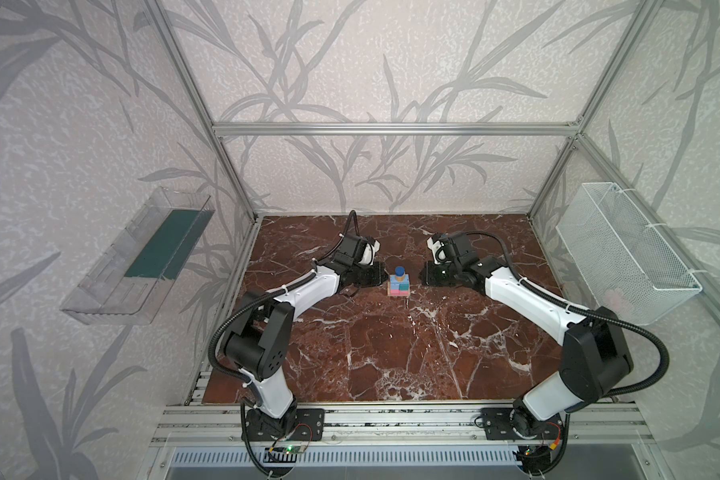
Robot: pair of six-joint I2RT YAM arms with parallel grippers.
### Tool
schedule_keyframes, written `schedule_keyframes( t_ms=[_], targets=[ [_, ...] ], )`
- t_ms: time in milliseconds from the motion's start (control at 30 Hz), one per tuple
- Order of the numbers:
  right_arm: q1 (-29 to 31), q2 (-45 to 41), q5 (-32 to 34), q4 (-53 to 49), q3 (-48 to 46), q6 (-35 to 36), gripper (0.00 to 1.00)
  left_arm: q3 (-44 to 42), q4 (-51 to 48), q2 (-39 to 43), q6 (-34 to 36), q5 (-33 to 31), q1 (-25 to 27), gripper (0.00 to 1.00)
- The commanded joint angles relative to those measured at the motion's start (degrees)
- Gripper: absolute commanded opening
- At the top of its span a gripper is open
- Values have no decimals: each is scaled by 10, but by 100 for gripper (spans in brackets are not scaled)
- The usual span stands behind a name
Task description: Build the wood block tower
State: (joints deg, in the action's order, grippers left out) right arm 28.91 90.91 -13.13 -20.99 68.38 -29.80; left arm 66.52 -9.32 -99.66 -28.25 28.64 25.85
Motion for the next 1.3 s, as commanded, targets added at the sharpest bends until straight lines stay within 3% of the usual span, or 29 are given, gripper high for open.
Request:
schedule_keyframes(
  t_ms=[0, 1267],
  targets=[
    [-3, -17, -5, 8, -7, -5, 0, 11, 25, -8, -8, 4, 3, 0],
    [-5, -13, -8, 6, -16, -4, 0, 7, 85, -29, -34, 22, 12, 0]
  ],
)
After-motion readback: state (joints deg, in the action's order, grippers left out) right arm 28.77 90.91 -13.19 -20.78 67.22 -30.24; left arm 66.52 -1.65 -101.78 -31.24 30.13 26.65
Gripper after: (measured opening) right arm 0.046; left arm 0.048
